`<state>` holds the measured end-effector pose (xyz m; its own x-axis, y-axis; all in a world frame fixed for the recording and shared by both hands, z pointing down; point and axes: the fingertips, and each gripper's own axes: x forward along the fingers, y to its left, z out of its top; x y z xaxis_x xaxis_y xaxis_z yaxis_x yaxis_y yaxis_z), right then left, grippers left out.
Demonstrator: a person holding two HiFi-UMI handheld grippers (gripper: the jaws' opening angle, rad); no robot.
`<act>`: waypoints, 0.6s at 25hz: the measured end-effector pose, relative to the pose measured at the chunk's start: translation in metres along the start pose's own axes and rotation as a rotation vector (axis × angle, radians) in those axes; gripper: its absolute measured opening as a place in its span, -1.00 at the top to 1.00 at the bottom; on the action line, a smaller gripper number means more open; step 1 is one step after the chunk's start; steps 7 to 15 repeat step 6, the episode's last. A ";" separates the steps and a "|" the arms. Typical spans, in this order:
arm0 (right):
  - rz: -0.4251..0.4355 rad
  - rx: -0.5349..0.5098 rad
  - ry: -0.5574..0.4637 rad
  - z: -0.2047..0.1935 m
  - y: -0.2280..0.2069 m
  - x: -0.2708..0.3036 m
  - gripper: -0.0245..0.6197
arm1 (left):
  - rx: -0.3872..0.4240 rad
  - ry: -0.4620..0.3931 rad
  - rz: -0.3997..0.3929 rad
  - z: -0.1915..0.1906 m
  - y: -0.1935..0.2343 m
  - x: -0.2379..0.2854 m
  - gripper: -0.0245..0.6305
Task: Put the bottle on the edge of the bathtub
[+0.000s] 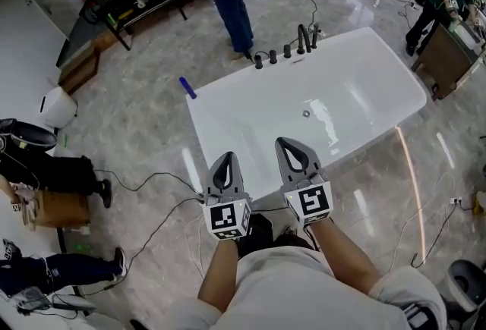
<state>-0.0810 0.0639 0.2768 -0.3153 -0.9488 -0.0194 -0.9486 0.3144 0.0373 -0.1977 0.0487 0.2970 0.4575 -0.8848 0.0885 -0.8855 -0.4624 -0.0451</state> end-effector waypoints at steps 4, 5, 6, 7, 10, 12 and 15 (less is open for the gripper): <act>0.006 0.002 0.000 -0.001 -0.001 0.002 0.90 | 0.003 0.003 0.002 0.001 -0.001 0.003 0.89; 0.008 0.008 0.004 -0.002 -0.001 0.002 0.90 | 0.004 0.004 0.002 0.001 -0.002 0.004 0.89; 0.009 0.014 0.007 -0.002 -0.001 0.002 0.90 | 0.004 0.004 0.003 0.002 -0.002 0.004 0.89; 0.009 0.014 0.007 -0.002 -0.001 0.002 0.90 | 0.004 0.004 0.003 0.002 -0.002 0.004 0.89; 0.009 0.014 0.007 -0.002 -0.001 0.002 0.90 | 0.004 0.004 0.003 0.002 -0.002 0.004 0.89; 0.009 0.014 0.007 -0.002 -0.001 0.002 0.90 | 0.004 0.004 0.003 0.002 -0.002 0.004 0.89; 0.009 0.014 0.007 -0.002 -0.001 0.002 0.90 | 0.004 0.004 0.003 0.002 -0.002 0.004 0.89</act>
